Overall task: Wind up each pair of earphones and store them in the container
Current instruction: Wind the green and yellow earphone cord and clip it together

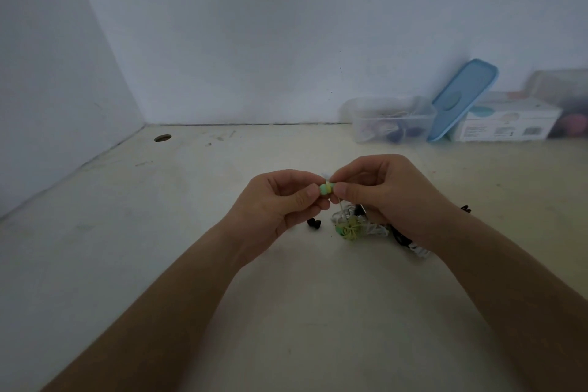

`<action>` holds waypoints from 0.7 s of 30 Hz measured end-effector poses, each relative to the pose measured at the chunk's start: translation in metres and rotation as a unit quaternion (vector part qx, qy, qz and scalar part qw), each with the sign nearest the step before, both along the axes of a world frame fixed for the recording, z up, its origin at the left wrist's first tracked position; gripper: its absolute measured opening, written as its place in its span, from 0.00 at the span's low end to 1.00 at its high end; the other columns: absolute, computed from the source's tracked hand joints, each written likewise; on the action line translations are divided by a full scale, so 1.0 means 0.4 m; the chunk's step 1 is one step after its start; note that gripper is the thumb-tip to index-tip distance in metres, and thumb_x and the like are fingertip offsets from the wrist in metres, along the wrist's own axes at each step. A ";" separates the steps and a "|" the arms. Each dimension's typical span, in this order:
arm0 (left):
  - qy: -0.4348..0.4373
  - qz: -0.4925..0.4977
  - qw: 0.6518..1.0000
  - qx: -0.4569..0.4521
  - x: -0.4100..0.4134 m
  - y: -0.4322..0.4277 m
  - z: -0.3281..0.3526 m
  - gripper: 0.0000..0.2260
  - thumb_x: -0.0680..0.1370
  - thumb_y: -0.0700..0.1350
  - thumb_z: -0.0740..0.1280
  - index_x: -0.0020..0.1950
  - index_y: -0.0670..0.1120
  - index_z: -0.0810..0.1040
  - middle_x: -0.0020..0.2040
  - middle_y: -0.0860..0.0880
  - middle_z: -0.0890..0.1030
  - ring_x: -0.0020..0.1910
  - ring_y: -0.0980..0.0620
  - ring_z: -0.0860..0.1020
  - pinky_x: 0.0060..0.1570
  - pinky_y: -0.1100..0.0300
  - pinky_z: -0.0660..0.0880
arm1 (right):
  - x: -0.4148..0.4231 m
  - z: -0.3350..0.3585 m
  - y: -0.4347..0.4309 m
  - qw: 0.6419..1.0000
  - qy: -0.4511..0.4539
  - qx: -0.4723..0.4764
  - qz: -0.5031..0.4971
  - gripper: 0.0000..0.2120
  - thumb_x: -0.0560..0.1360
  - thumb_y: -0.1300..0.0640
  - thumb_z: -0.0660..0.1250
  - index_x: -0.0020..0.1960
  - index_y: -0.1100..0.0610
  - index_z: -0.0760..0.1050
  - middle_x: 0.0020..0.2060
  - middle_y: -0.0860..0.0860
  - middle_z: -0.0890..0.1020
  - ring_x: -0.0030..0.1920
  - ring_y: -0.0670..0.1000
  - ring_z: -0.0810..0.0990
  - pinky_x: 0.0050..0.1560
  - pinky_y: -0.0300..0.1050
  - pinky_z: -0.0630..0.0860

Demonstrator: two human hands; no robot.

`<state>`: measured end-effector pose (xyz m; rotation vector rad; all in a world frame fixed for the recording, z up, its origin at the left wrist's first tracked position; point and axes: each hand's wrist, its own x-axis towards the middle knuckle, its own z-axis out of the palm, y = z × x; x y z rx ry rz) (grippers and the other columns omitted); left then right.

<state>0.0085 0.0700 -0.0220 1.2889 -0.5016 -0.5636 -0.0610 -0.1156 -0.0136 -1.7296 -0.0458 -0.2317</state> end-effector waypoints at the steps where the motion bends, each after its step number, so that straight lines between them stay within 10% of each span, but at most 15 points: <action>1: -0.006 0.002 1.000 0.002 -0.001 -0.001 0.001 0.06 0.70 0.39 0.70 0.44 0.43 0.86 0.44 0.41 0.85 0.42 0.49 0.84 0.45 0.63 0.81 | -0.001 0.003 0.000 1.000 -0.001 -0.001 0.001 0.04 0.74 0.65 0.72 0.49 0.64 0.82 0.38 0.60 0.85 0.25 0.42 0.75 0.24 0.29 0.67; 21: -0.027 -0.011 1.000 -0.007 -0.007 -0.004 0.004 0.09 0.70 0.40 0.70 0.49 0.42 0.83 0.45 0.42 0.85 0.44 0.48 0.84 0.43 0.62 0.81 | -0.005 0.008 -0.004 0.997 0.050 0.041 0.036 0.04 0.73 0.61 0.72 0.47 0.59 0.83 0.36 0.57 0.84 0.23 0.45 0.63 0.20 0.34 0.62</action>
